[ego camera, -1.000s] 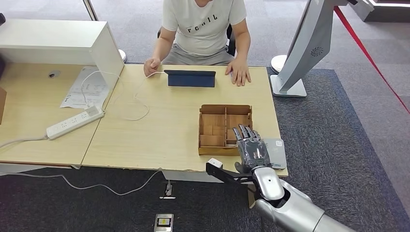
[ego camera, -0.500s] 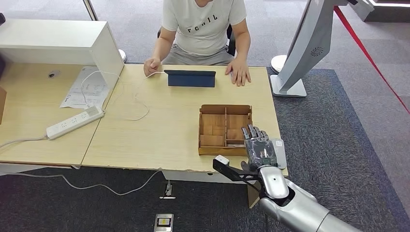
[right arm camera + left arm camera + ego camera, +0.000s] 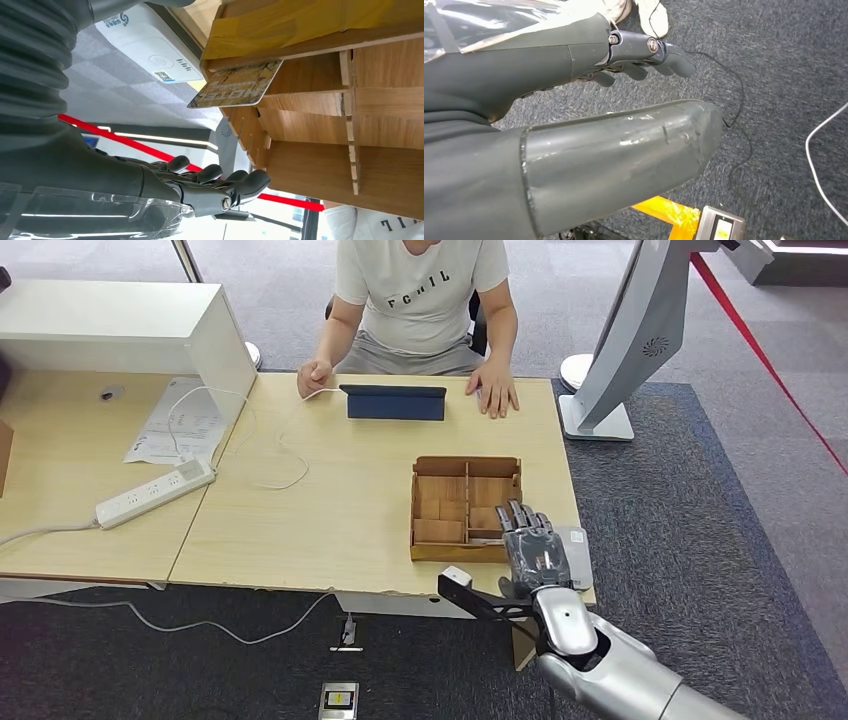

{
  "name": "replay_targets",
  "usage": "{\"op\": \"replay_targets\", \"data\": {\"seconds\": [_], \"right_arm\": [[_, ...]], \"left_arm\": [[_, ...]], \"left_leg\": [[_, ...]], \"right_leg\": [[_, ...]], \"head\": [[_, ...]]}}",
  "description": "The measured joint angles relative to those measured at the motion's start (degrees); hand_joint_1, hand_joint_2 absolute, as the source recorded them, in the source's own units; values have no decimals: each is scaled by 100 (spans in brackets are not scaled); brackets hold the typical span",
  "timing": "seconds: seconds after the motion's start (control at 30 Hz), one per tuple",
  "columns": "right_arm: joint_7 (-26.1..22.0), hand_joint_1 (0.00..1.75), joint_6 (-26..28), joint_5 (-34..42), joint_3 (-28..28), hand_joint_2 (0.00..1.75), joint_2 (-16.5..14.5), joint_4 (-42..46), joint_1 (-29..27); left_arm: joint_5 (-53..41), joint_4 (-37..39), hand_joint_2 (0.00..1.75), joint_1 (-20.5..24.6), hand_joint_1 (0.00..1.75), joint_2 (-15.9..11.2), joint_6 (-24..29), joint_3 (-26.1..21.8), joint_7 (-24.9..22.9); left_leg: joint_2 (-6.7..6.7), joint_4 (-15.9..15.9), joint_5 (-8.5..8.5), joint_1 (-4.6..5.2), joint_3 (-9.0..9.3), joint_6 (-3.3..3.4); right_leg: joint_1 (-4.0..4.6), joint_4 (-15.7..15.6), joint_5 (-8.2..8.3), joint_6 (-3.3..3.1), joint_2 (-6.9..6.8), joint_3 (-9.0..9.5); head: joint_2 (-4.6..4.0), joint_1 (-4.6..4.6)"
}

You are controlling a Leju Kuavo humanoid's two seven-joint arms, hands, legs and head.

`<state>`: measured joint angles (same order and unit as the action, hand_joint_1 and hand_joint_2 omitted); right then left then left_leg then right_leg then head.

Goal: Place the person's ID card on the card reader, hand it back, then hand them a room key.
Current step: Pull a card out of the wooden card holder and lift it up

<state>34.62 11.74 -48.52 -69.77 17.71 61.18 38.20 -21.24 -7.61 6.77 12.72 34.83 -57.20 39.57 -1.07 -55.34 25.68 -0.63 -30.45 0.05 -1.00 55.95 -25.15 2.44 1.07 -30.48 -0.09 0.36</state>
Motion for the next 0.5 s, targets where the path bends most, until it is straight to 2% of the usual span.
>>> {"op": "replay_targets", "data": {"seconds": [0.1,0.13,0.2,0.5], "right_arm": [[-24,148,-48,4,-10,175,-3,0,0],[-30,168,-74,6,-14,175,-3,-1,0],[-34,175,-114,8,-32,175,-3,-3,0],[-33,175,-162,16,-90,175,-3,-10,-3]], "left_arm": [[-39,6,0,1,0,0,41,0,-32],[-59,10,0,1,0,0,53,-1,-37],[-84,19,0,2,0,0,69,-2,-42],[-94,29,0,4,0,1,78,-11,-46]], "left_leg": [[0,0,0,0,0,0],[0,0,0,0,0,0],[0,0,0,0,0,0],[0,0,0,0,1,0]], "right_leg": [[0,0,0,0,0,0],[0,0,0,0,0,0],[0,0,0,0,0,0],[0,0,0,0,0,0]], "head": [[0,1],[0,0],[0,0],[0,0]]}}
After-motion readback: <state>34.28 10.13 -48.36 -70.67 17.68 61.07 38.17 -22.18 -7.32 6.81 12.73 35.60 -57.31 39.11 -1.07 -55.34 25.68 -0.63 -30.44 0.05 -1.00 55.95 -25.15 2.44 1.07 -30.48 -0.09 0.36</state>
